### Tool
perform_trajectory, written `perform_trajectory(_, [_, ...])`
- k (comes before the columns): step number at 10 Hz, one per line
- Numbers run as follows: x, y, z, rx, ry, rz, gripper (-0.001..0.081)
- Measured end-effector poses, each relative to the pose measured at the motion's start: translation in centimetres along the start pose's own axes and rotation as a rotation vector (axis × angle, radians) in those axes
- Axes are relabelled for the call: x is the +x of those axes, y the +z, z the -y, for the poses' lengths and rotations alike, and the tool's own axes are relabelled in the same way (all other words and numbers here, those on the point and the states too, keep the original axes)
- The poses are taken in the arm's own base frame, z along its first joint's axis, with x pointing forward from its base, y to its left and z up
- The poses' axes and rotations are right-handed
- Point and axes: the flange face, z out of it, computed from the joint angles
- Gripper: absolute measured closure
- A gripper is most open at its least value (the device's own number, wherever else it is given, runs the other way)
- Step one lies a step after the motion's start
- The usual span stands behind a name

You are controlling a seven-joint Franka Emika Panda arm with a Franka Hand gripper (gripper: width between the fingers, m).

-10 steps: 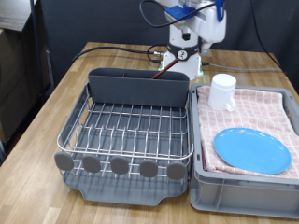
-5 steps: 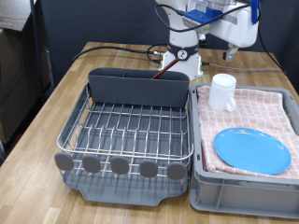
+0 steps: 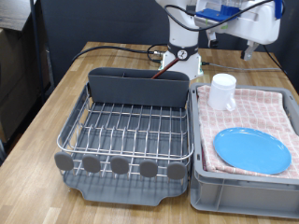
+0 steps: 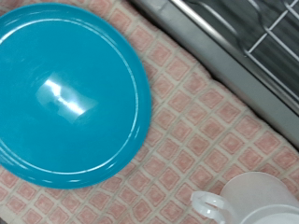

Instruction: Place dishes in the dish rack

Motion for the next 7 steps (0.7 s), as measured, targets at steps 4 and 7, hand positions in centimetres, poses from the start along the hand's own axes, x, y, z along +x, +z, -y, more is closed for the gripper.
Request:
perform_trajectory(4, [-2.2,2.2,1.4,0.009,-0.046,0.054,0.0003])
perform_trajectory(7, [-2.5,5.3,1.8,0.04,-0.064,0.11,0.0003])
